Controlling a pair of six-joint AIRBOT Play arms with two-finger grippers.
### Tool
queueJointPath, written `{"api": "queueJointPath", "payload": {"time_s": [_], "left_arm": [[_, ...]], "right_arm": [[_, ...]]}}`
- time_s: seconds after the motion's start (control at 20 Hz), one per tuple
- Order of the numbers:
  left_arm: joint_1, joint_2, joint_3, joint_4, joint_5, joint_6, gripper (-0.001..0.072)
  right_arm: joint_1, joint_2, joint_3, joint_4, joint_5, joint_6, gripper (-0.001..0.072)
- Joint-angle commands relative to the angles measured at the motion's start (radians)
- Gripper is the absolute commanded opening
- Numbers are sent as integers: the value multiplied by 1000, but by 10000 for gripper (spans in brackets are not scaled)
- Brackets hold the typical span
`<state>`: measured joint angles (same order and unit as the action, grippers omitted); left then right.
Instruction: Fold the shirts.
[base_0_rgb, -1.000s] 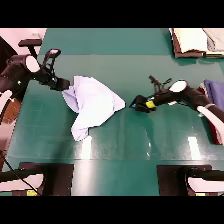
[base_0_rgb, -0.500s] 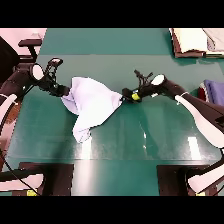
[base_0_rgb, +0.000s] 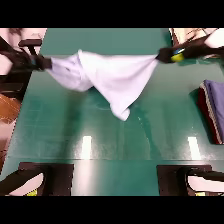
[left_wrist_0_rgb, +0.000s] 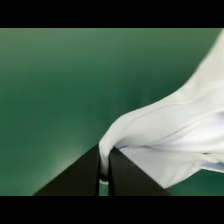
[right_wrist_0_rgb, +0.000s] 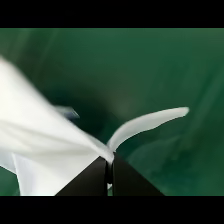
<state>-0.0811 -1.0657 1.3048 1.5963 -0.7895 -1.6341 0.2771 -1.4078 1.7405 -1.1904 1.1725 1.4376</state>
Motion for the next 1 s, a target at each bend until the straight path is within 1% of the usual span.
{"api": "queueJointPath", "payload": {"time_s": [0.0,0.2,0.35,0.5,0.65,0.8,0.95], "left_arm": [[2,177,85,-35,53,-8,33],[2,322,178,-99,45,-8,33],[3,392,237,-166,44,-7,33],[3,433,323,-198,18,-7,33],[3,436,437,-218,-54,-7,33],[3,433,475,-224,-122,-7,32],[3,359,473,-177,-317,-6,32]], "right_arm": [[-56,155,120,-96,86,0,18],[-67,319,147,-97,84,0,17],[-67,426,148,-101,82,0,17],[-67,512,148,-176,76,1,17],[-67,568,148,-227,53,18,16],[-67,546,154,-225,44,29,16],[-66,387,238,-215,163,51,15]]}}
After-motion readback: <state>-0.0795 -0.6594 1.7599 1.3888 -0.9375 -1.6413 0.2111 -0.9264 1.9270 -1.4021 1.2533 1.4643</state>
